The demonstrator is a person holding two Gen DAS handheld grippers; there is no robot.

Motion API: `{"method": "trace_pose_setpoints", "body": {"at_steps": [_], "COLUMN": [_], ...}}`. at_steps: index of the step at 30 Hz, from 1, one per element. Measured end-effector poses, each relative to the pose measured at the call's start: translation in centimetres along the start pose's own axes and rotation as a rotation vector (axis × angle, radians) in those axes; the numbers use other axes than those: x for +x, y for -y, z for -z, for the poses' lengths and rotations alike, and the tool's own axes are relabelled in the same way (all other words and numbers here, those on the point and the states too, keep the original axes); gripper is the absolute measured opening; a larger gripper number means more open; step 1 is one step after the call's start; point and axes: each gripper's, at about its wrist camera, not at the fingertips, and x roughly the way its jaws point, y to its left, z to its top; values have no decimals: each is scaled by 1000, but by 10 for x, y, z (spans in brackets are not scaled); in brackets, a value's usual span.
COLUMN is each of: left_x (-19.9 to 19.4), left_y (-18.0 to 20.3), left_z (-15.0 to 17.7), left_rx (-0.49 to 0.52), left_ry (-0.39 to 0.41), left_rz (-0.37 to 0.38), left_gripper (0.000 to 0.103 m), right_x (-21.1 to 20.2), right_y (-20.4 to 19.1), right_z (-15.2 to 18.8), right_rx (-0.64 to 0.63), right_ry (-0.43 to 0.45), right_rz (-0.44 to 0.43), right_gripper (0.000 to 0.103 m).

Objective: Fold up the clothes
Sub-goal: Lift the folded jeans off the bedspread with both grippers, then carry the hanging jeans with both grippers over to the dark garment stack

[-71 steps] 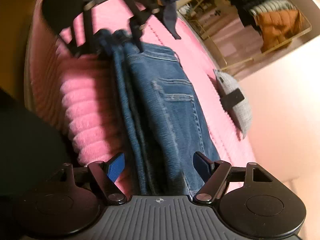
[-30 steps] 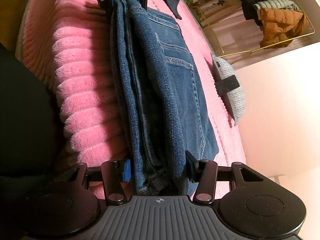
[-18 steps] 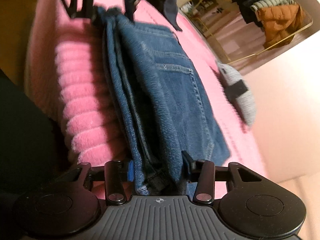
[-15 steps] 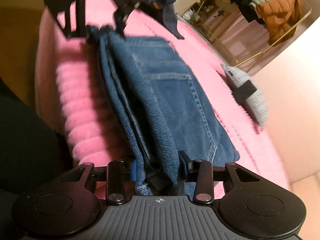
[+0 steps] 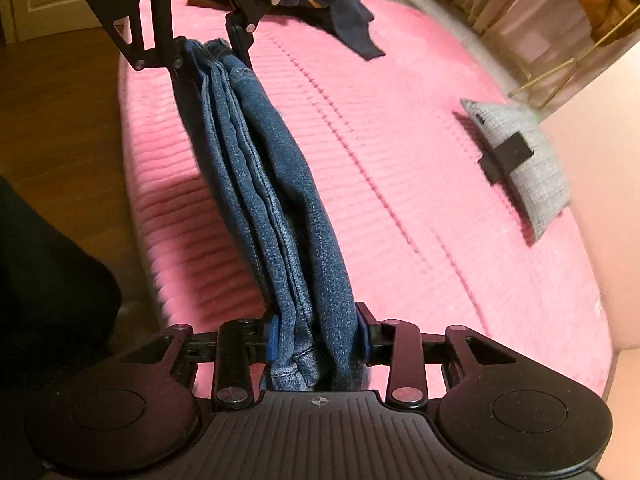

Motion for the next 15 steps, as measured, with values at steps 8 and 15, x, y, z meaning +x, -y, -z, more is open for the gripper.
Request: {"method": "trace_pose_setpoints", "body": {"at_steps": [8,15], "left_x": [-30,-34], "left_y": [-19,-38], "left_z": [-56,-117], "left_rx": [70,233], "left_ry": [95,215], "left_rz": [25,-18], "left_gripper": [28,28], "right_x": [-67,-111], "right_y": [31,59], "right_z": [21,48], "right_rx": [70,174], "right_ry": [-91,-152], "right_rz": [34,184], "right_gripper": [34,34]}}
